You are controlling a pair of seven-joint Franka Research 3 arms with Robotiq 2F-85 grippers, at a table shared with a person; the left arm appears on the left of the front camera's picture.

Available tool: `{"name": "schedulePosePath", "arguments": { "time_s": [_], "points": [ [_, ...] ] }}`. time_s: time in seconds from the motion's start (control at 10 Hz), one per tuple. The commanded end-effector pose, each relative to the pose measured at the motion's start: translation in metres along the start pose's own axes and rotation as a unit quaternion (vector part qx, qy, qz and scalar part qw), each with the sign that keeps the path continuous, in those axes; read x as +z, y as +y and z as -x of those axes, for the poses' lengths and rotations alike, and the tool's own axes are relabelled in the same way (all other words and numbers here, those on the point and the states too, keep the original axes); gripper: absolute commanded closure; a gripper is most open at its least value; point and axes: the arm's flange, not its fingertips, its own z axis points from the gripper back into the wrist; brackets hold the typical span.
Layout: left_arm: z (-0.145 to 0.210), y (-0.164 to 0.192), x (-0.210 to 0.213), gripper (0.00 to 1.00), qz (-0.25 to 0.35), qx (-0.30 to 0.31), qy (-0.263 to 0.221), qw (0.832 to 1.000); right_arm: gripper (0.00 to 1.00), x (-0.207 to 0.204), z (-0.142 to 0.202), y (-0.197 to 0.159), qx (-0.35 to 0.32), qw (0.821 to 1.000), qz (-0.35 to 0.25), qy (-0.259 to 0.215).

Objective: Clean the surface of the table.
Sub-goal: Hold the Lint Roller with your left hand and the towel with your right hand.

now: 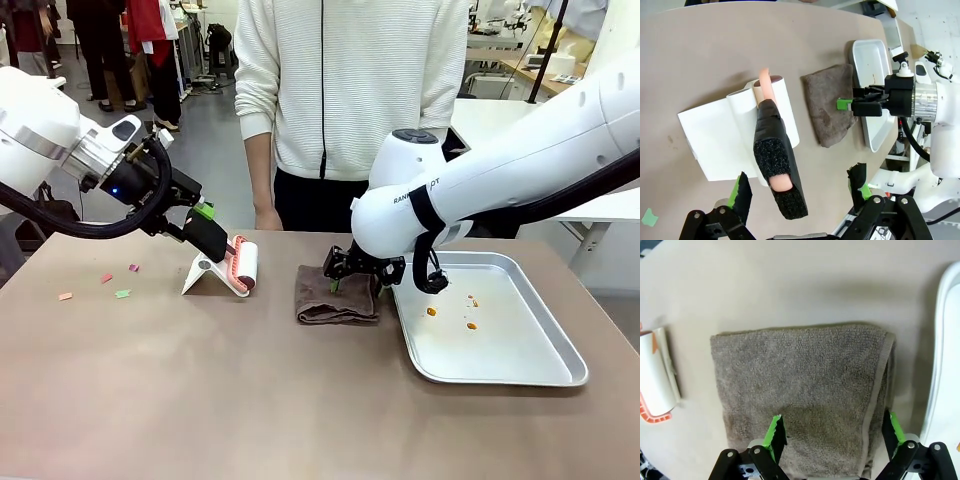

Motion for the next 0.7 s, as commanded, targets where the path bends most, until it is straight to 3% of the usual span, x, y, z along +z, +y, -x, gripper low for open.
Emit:
{"name": "schedulePosePath", "arguments": {
  "time_s": [0.0, 0.1, 0.2, 0.3, 0.4, 0.5, 0.6],
  "points": [
    [-0.0038, -0.002, 0.0003, 0.0, -0.008, 0.01, 0.009, 1.0, 0.0, 0.0004, -0.0035, 0.0085, -0.012, 0.999, 0.029, -0.004],
    [-0.0034, -0.0006, 0.0022, 0.52, -0.009, 0.008, 0.005, 1.0, 0.53, -0.0005, -0.0033, 0.0079, -0.01, 0.999, 0.047, -0.003],
    [-0.0033, -0.0023, 0.0028, 0.59, -0.009, 0.004, 0.002, 1.0, 0.59, -0.0006, -0.0032, 0.0073, -0.007, 0.999, 0.038, 0.002],
    [-0.0035, -0.0021, 0.0027, 0.58, -0.011, 0.004, 0.004, 1.0, 1.0, -0.0009, -0.0034, 0.0078, -0.005, 1.0, 0.03, 0.003],
    [-0.0041, -0.0023, 0.0014, 1.0, -0.014, 0.005, 0.005, 1.0, 1.0, -0.0011, -0.0029, 0.0088, -0.003, 1.0, 0.03, 0.003],
    [-0.0046, -0.0016, 0.0009, 0.75, -0.015, 0.005, 0.004, 1.0, 1.0, -0.0014, -0.0027, 0.0093, -0.002, 1.0, 0.029, 0.004],
    [-0.0048, -0.0019, 0.0009, 1.0, -0.018, 0.004, 0.003, 1.0, 0.85, -0.0018, -0.0025, 0.0095, -0.001, 1.0, 0.027, 0.005]
  ]
}}
